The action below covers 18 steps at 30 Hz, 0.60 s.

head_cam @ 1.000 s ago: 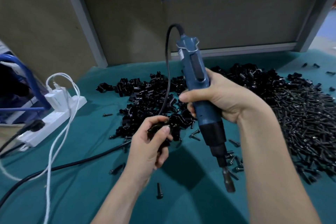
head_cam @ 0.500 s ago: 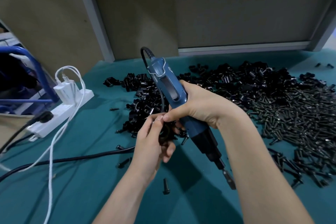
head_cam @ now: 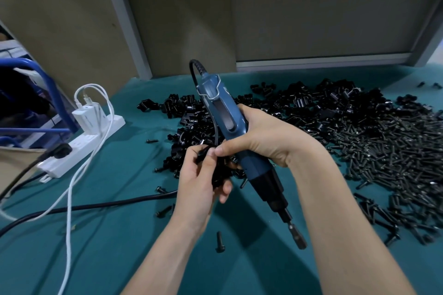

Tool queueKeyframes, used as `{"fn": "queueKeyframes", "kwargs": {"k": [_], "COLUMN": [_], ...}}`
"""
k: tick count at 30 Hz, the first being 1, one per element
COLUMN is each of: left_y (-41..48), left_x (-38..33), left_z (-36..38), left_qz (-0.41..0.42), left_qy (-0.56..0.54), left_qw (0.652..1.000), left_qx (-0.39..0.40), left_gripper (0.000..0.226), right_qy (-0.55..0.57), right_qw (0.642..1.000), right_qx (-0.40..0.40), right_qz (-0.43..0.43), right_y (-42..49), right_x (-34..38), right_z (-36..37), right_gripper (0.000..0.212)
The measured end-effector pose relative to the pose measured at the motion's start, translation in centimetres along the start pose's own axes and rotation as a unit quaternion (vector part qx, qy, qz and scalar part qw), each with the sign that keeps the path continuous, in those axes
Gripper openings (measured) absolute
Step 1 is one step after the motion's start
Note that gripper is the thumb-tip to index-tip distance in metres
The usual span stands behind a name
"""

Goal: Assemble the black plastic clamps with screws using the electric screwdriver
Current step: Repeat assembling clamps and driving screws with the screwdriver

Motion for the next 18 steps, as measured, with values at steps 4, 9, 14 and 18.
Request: {"fn": "queueKeyframes", "kwargs": {"k": [4,9,14,18], "left_y": [-0.1,-0.5,-0.3,-0.6], "left_x": [0.2,-0.1,0.0,0.4], "left_z": [0.0,1.1,1.4,1.9], "left_qz": [-0.009,0.026,0.064,0.064], "left_qy": [-0.006,0.017,0.086,0.116], "left_qw": [1.000,0.998,0.992,0.988], "left_qx": [0.013,0.049,0.064,0.084], "left_gripper": [0.010,0.019,0.033,0.044], "right_qy": [-0.015,-0.007,0.020,0.065], "right_qw": [1.000,0.999,0.997,0.993], "right_qx": [-0.010,-0.045,-0.073,-0.093], "right_qz": [-0.005,-0.011,-0.006,0.014], "right_y": [0.1,0.4,0.7,0.7], "right_x": [-0.1,-0.3,-1.1,-1.8], "right_z": [-0.4,-1.7,-3.1,-3.9], "right_gripper": [0.054,0.056,0.053,0.049]}}
Point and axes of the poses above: each hand's wrist, its own y-axis towards the middle knuckle, its own z-axis out of the palm, x = y × z, the point moved 9 cm from there along y, towards the middle knuckle, and after that the axes turned 11 degrees about -x, right-handed, at the moved point
